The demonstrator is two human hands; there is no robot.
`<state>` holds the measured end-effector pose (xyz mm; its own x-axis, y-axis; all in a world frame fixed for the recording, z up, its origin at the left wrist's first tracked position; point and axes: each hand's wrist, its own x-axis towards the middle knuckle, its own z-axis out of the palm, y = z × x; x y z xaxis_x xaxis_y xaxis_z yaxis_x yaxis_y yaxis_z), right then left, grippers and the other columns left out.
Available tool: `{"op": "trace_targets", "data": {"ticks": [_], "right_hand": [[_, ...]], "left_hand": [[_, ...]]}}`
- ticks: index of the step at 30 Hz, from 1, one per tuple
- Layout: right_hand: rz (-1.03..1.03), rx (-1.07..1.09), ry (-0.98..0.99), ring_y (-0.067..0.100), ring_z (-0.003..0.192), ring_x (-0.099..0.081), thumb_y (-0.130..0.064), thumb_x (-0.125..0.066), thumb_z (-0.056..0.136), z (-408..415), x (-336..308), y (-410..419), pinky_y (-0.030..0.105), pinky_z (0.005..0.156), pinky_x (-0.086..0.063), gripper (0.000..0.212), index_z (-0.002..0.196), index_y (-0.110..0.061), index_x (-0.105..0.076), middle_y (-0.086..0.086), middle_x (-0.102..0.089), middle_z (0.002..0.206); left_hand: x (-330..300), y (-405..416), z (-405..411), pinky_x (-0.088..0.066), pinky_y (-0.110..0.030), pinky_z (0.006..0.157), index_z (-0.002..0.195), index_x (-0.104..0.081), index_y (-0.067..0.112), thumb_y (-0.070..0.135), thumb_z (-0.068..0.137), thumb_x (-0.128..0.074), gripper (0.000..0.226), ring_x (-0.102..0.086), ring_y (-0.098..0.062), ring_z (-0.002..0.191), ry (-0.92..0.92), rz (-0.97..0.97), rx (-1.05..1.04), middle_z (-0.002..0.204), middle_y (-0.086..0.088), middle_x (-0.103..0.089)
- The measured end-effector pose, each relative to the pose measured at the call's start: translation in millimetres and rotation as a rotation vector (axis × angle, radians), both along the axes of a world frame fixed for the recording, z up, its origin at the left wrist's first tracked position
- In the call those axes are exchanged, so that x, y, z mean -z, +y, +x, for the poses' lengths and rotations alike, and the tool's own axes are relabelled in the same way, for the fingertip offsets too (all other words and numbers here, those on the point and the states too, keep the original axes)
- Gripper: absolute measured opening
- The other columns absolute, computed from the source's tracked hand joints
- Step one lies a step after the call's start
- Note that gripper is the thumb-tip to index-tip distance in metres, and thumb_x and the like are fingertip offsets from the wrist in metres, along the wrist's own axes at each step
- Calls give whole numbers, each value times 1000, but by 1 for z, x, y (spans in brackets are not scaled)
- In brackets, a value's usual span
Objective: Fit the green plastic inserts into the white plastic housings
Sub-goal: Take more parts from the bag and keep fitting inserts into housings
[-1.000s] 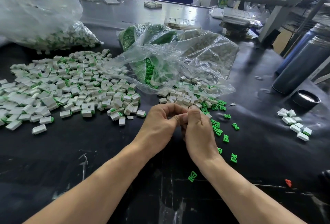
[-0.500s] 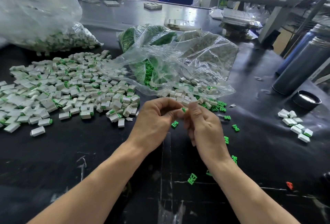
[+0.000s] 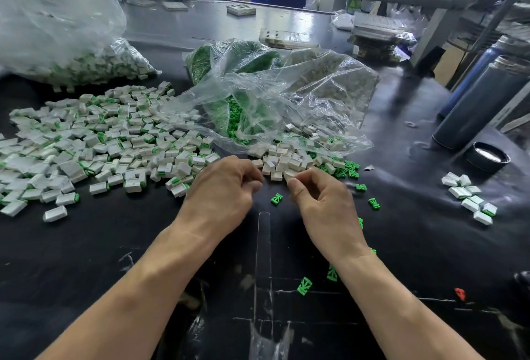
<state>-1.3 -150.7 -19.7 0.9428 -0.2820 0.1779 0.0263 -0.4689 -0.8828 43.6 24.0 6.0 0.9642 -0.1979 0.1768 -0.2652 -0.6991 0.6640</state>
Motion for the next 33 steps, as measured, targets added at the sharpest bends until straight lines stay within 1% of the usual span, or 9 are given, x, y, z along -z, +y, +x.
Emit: {"op": "trace_targets", "data": {"ticks": [2, 5, 8, 12, 16, 19, 21, 24, 33], "right_hand": [[-59, 11, 33, 0, 67, -57, -30, -70, 98, 0, 0, -2, 13, 62, -42, 12, 86, -28, -69, -18, -65, 70], [-137, 9, 64, 4, 79, -63, -31, -70, 98, 1, 0, -1, 25, 75, -52, 8, 90, -28, -71, -11, -70, 80], [-176, 4, 99, 12, 87, -65, -32, -69, 98, 1, -2, 0, 36, 85, -55, 8, 94, -26, -73, -9, -71, 87], [-196, 37, 87, 11, 93, -66, -26, -69, 99, 1, -5, -2, 36, 88, -55, 8, 103, -26, -75, -10, -72, 94], [-299, 108, 53, 15, 101, -66, -23, -68, 99, 3, -6, -7, 36, 92, -54, 15, 110, -26, -77, -7, -73, 106], [-431, 181, 75, 21, 108, -64, -27, -66, 100, 7, -7, -13, 33, 88, -48, 18, 115, -27, -75, -6, -69, 117], [-511, 195, 106, 23, 107, -64, -31, -66, 100, 10, -7, -15, 32, 83, -43, 21, 119, -28, -73, -6, -66, 118], [-580, 191, 145, 25, 106, -65, -37, -66, 99, 12, -7, -17, 34, 84, -46, 28, 126, -30, -70, -4, -63, 119], [-672, 184, 167, 27, 108, -66, -45, -65, 99, 20, -7, -14, 36, 85, -48, 30, 126, -34, -69, -2, -61, 122]], "left_hand": [[-1, 7, 4, -48, -36, 92, 90, -75, 34, 27, 92, -74, 7, -59, -15, 96, -26, 113, -66, 91, 13, -60], [-3, 16, 12, -45, -39, 96, 89, -78, 33, 28, 91, -75, 6, -60, -18, 98, -81, 185, -150, 93, 8, -63], [-4, 20, 16, -41, -36, 91, 90, -79, 33, 30, 90, -76, 4, -61, -20, 103, -107, 252, -215, 94, 8, -67], [-5, 22, 18, -33, -35, 84, 88, -80, 32, 27, 89, -77, 6, -57, -18, 95, -139, 315, -279, 83, 12, -57], [-4, 25, 19, -36, -41, 93, 97, -78, 34, 25, 91, -73, 13, -54, -26, 107, -135, 408, -325, 102, 3, -65], [1, 23, 20, -36, -41, 93, 104, -77, 32, 19, 94, -69, 18, -53, -25, 106, -211, 380, -317, 101, 1, -61], [2, 20, 19, -36, -39, 93, 102, -76, 32, 25, 93, -72, 13, -54, -23, 106, -228, 359, -267, 99, 4, -59], [0, 14, 18, -34, -38, 96, 95, -75, 37, 42, 87, -77, 10, -53, -20, 112, -93, 436, -181, 104, 7, -61], [-4, 15, 17, -34, -38, 100, 97, -74, 37, 31, 89, -75, 10, -51, -21, 117, -52, 502, -214, 110, 7, -62]]}}
